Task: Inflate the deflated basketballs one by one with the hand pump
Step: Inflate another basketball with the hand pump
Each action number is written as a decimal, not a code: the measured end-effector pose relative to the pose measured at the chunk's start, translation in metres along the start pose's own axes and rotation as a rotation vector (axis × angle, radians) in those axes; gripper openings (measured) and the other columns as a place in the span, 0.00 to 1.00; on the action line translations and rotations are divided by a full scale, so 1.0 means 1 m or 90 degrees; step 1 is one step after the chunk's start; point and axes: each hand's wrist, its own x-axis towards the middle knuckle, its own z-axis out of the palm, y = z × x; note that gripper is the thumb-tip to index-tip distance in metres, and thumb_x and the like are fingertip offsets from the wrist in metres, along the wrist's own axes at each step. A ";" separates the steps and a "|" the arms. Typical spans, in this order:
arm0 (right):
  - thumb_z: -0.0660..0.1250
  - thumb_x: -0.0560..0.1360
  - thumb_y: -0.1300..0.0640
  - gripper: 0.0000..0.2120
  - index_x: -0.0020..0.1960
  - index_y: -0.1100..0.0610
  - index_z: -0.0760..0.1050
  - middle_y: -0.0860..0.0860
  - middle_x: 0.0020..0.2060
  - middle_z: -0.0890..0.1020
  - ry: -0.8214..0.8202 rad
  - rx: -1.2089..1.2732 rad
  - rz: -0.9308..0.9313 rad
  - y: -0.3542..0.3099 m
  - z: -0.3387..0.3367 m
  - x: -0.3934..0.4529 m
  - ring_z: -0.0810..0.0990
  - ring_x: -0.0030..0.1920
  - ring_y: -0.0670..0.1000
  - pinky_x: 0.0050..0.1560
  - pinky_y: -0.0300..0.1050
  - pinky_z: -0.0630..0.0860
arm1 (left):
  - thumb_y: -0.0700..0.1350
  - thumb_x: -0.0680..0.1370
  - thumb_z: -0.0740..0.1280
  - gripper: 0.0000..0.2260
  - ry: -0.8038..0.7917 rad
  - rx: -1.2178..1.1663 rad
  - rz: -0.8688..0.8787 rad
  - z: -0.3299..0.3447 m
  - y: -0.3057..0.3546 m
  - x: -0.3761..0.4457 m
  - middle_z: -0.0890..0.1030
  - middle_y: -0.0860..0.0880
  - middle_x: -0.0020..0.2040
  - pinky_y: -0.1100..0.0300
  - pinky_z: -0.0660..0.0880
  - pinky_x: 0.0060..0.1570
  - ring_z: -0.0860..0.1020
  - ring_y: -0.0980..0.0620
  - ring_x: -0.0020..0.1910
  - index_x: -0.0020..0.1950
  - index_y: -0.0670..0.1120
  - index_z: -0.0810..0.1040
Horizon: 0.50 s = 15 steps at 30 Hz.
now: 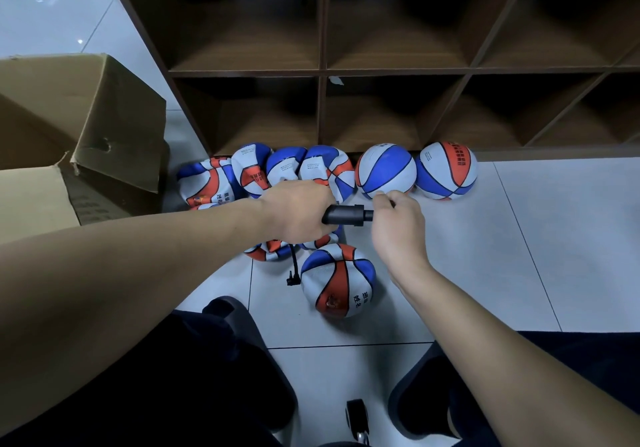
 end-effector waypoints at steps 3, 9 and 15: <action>0.60 0.86 0.56 0.20 0.35 0.51 0.65 0.46 0.31 0.69 -0.019 -0.007 -0.009 0.001 0.004 -0.004 0.68 0.32 0.47 0.30 0.36 0.65 | 0.56 0.81 0.68 0.12 -0.008 0.002 0.011 0.002 0.001 0.001 0.81 0.50 0.34 0.51 0.80 0.35 0.81 0.48 0.34 0.43 0.51 0.80; 0.60 0.86 0.55 0.20 0.36 0.50 0.67 0.47 0.32 0.70 -0.046 -0.016 -0.011 0.006 0.008 -0.002 0.69 0.33 0.48 0.32 0.38 0.65 | 0.56 0.81 0.67 0.11 -0.015 0.022 0.033 0.002 -0.004 0.002 0.80 0.51 0.34 0.51 0.80 0.35 0.80 0.49 0.33 0.43 0.52 0.80; 0.61 0.83 0.57 0.18 0.35 0.55 0.63 0.49 0.30 0.67 -0.022 -0.032 0.024 0.007 -0.008 0.014 0.64 0.33 0.52 0.36 0.46 0.62 | 0.57 0.81 0.69 0.11 -0.030 -0.010 0.002 0.004 -0.020 0.002 0.80 0.52 0.35 0.52 0.78 0.37 0.80 0.49 0.35 0.43 0.53 0.78</action>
